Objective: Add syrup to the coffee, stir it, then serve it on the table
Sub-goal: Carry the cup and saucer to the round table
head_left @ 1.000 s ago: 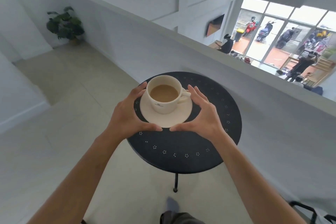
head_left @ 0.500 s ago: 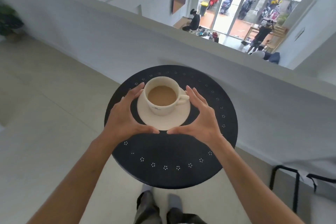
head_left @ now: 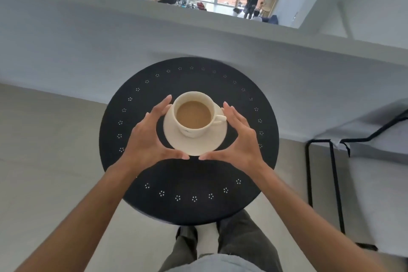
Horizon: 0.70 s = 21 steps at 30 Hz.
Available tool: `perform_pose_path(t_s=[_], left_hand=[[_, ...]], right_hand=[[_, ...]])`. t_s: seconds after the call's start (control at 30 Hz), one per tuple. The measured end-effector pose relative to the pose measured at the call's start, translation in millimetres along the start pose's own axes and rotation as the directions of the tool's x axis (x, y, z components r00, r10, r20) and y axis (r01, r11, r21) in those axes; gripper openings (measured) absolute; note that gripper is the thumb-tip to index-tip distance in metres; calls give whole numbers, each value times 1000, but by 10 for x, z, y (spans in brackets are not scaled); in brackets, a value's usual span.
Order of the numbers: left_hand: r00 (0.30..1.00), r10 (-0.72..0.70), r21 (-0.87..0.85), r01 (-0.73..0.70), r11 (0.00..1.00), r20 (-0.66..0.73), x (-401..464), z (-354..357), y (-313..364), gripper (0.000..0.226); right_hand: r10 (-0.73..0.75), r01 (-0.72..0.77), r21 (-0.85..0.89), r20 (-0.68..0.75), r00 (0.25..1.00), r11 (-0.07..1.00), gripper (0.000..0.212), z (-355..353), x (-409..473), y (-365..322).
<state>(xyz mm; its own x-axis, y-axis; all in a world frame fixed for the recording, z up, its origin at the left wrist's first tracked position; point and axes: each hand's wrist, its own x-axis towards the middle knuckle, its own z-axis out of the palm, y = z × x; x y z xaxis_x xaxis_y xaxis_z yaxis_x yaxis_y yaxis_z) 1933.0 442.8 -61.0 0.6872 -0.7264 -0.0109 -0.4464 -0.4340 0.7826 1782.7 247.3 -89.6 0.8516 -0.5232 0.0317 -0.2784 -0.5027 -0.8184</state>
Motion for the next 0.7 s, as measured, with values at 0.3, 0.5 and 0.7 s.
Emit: perform_pose_path(t_s=[0.3, 0.5, 0.7], left_hand=[[998, -37, 43, 35, 998, 50, 148, 138, -415, 143], [997, -42, 50, 39, 998, 63, 251, 266, -605, 141], [993, -71, 40, 67, 997, 96, 416, 462, -844, 141]], right_hand=[[78, -78, -18, 39, 996, 997, 140, 314, 97, 249], [111, -109, -24, 66, 992, 994, 142, 441, 194, 442], [144, -141, -46, 86, 986, 989, 142, 578, 330, 716]])
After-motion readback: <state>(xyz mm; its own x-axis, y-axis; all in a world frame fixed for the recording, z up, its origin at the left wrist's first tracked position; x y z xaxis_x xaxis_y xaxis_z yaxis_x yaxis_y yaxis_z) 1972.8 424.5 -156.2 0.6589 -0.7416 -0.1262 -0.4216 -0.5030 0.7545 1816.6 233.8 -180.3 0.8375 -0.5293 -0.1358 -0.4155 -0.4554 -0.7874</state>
